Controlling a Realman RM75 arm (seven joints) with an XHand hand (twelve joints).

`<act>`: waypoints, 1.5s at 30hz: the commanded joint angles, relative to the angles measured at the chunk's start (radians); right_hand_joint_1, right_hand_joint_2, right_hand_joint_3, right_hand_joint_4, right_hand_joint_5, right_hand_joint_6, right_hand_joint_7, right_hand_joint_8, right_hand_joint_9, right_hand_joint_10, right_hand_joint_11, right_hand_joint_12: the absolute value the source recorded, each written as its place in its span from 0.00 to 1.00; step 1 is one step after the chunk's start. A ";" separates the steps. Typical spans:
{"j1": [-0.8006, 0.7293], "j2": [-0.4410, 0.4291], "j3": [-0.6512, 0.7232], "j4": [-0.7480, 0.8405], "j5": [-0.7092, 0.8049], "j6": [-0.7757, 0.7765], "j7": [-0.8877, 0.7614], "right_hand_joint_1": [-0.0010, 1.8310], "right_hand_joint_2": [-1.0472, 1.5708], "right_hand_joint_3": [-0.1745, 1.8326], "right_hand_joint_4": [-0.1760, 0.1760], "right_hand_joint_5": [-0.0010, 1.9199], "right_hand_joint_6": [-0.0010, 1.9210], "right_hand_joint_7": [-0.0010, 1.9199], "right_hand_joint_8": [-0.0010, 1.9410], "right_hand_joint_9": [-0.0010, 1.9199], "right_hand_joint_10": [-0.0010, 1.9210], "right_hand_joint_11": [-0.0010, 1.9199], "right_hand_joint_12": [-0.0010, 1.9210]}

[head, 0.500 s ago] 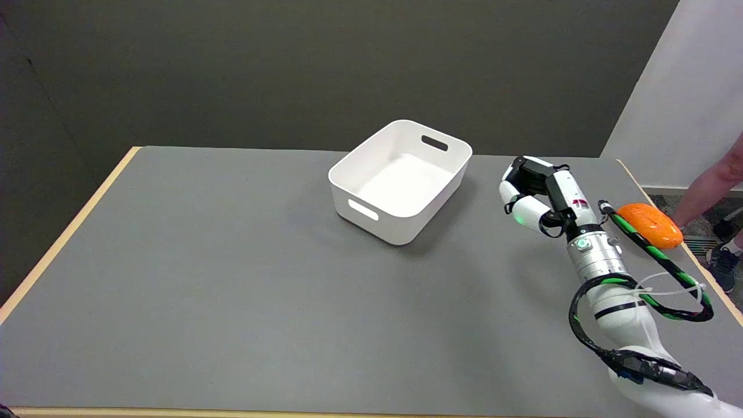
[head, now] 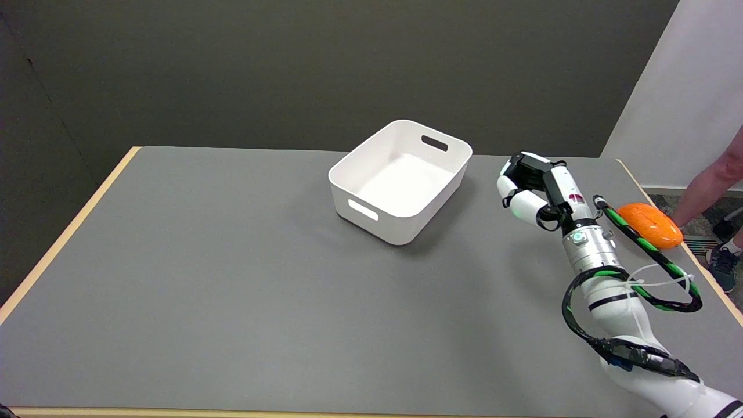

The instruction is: Pick up mango.

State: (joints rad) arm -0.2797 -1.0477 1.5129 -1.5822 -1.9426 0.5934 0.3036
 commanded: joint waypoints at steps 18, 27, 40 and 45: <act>0.051 -0.075 0.013 -0.096 0.267 -0.176 -0.625 0.48 0.85 0.25 0.63 0.32 0.83 0.44 0.56 0.40 0.69 0.11 1.00; -0.017 -0.098 0.063 -0.184 0.288 -0.284 -0.681 0.49 0.85 0.25 0.62 0.33 0.82 0.44 0.55 0.41 0.67 0.16 1.00; -0.035 -0.151 0.134 -0.212 0.276 -0.024 -0.876 0.49 0.84 0.26 0.63 0.34 0.81 0.45 0.56 0.41 0.67 0.23 1.00; -0.079 -0.184 0.185 -0.240 0.275 0.064 -1.000 0.49 0.84 0.26 0.65 0.34 0.81 0.44 0.55 0.40 0.67 0.20 1.00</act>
State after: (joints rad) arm -0.2850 -1.1439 1.5943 -1.7525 -1.6851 0.2921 -0.3354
